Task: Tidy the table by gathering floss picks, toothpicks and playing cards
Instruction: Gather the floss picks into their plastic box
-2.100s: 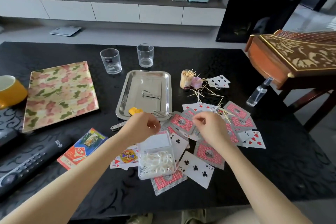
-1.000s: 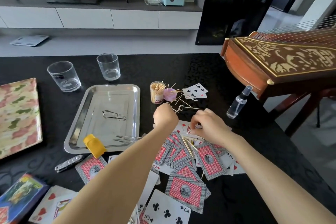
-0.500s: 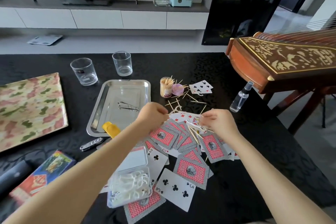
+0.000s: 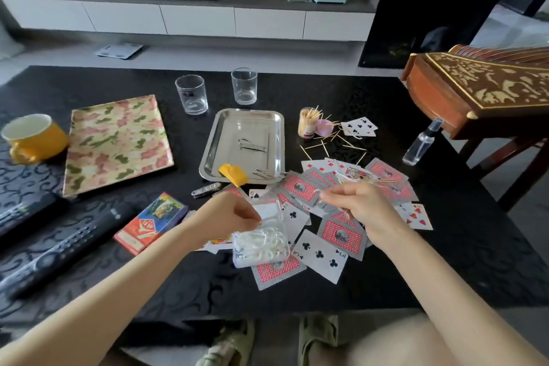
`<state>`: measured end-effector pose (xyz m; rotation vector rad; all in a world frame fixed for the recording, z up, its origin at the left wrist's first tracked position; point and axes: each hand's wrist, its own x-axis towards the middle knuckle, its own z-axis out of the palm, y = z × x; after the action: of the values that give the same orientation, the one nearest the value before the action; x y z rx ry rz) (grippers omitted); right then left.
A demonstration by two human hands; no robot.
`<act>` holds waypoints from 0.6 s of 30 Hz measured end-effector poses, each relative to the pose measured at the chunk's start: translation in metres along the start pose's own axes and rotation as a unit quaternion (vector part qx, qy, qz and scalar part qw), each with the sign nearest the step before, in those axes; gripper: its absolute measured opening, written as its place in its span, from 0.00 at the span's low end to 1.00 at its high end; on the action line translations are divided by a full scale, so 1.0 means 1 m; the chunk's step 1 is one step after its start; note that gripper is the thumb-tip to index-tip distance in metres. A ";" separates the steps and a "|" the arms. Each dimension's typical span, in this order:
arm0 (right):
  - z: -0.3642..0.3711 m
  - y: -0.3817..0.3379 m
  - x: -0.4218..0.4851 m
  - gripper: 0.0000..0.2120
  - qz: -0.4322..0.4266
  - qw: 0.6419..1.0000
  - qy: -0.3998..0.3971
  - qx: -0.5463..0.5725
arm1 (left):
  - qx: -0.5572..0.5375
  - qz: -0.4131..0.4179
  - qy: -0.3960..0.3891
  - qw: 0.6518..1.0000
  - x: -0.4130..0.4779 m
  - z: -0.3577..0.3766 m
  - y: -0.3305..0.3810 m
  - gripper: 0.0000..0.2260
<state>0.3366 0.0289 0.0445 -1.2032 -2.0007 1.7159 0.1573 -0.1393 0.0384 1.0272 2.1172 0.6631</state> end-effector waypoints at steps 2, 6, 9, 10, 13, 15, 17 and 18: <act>0.018 -0.003 -0.007 0.03 -0.018 1.000 -0.018 -0.010 | 0.048 0.007 0.009 0.999 -0.006 0.005 -0.006 0.04; 0.044 -0.005 -0.011 0.03 -0.043 0.998 -0.026 -0.033 | 0.104 0.003 0.031 0.994 -0.011 0.013 -0.012 0.06; 0.058 -0.003 -0.011 0.06 -0.061 0.996 -0.022 -0.068 | 0.124 -0.005 0.044 0.991 -0.010 0.018 -0.013 0.08; 0.063 -0.002 -0.010 0.07 -0.074 0.993 -0.022 -0.089 | 0.129 -0.005 0.048 0.990 -0.011 0.019 -0.013 0.08; 0.080 0.001 -0.007 0.08 -0.117 0.978 -0.040 -0.167 | 0.122 -0.004 0.074 0.990 -0.010 0.016 -0.018 0.09; 0.091 0.003 -0.004 0.09 -0.129 0.965 -0.058 -0.221 | 0.109 -0.016 0.091 0.990 -0.010 0.011 -0.021 0.09; 0.102 0.007 0.000 0.10 -0.134 0.953 -0.070 -0.262 | 0.087 -0.031 0.098 0.991 -0.008 0.006 -0.027 0.11; 0.108 0.009 0.002 0.10 -0.138 0.946 -0.075 -0.283 | 0.076 -0.039 0.100 0.991 -0.008 0.003 -0.029 0.12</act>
<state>0.2686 -0.0459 0.0053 -0.8816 -2.7182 1.1597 0.1495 -0.1616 0.0191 0.9873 2.4000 0.5953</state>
